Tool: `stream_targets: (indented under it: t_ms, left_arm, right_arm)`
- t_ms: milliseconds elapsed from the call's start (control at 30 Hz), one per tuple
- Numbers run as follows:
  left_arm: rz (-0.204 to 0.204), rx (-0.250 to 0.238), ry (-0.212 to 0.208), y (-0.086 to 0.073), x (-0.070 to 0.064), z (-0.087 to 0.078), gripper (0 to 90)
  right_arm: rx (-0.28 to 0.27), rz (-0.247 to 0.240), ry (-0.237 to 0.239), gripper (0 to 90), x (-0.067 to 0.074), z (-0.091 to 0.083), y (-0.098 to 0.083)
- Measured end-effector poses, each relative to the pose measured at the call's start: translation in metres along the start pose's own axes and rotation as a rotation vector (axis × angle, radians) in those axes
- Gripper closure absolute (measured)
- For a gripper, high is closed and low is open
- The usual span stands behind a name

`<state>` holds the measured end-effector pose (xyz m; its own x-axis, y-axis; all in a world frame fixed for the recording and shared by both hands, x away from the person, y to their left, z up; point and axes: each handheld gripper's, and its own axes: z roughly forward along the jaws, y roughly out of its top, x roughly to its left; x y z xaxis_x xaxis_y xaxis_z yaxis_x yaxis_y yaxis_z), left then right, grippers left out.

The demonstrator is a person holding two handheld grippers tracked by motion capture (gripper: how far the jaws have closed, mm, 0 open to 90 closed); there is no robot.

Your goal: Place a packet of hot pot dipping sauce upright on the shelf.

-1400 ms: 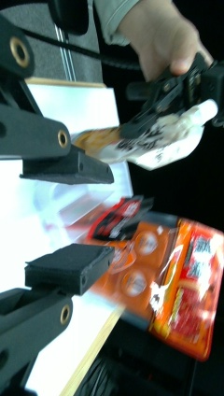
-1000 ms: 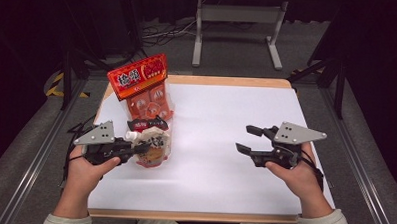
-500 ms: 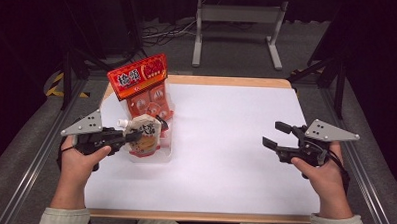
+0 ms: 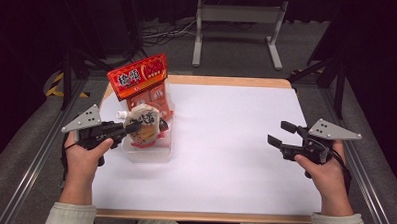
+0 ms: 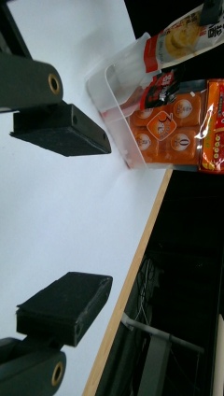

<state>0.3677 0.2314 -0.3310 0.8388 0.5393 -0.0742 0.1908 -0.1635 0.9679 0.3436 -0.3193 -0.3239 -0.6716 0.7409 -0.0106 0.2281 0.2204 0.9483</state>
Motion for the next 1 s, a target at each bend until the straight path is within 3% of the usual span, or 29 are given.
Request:
stream_targets:
  t_ms: [367, 1000]
  left_arm:
    - [0.02, -0.014, 0.026, -0.013, 0.006, 0.01, 88.3]
    - [-0.018, 0.028, -0.009, -0.037, 0.008, 0.021, 88.3]
  right_arm:
    - [0.007, 0.02, -0.034, 30.0, -0.009, -0.001, -0.006]
    - [0.013, 0.035, -0.018, 29.8, -0.012, 0.003, -0.01]
